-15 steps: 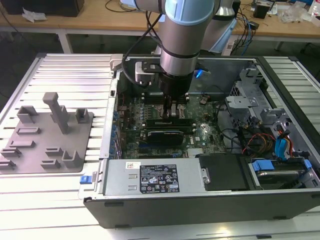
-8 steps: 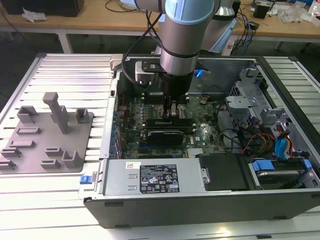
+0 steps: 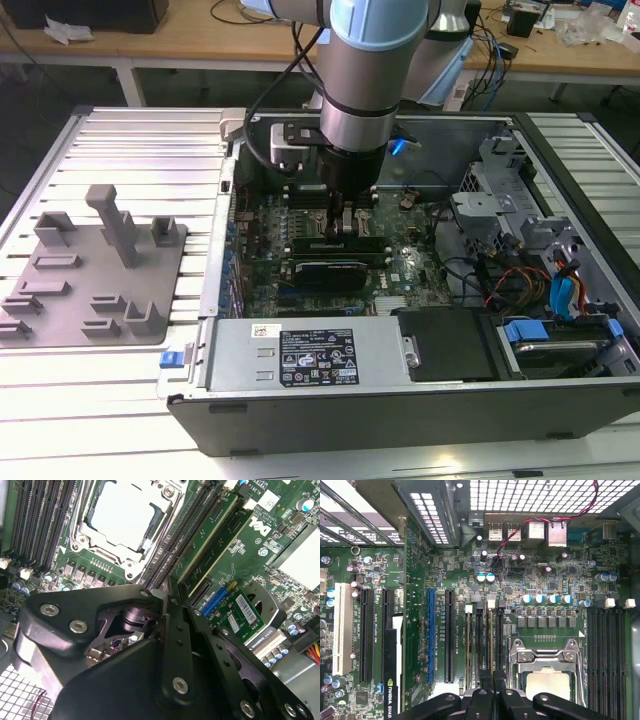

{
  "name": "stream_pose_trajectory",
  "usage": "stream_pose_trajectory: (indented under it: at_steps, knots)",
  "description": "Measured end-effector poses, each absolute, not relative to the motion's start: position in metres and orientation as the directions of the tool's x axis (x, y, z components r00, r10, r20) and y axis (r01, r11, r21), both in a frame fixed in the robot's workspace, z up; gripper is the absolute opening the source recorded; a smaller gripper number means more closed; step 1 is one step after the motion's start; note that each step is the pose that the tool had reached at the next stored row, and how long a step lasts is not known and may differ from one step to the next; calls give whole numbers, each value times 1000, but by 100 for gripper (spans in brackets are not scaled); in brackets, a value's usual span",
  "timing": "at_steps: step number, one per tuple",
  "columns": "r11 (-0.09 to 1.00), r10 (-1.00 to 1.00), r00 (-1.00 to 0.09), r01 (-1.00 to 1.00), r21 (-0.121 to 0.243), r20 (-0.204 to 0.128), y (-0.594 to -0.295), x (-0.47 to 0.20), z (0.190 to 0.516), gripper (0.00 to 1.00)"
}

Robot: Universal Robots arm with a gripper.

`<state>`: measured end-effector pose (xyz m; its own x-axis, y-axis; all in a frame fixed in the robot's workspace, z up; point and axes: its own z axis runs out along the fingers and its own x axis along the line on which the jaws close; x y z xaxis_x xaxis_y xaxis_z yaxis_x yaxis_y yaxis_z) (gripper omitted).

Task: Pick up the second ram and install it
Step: 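Insert the second ram into the second slot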

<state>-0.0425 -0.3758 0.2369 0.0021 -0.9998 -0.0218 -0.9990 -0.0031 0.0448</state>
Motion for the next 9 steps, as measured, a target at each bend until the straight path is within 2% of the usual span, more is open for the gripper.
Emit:
stream_pose_trajectory:
  at_steps: [9]
  knots:
    - [-3, -1000, 2, -999, 45, -22, -376, -42, 234, 9]
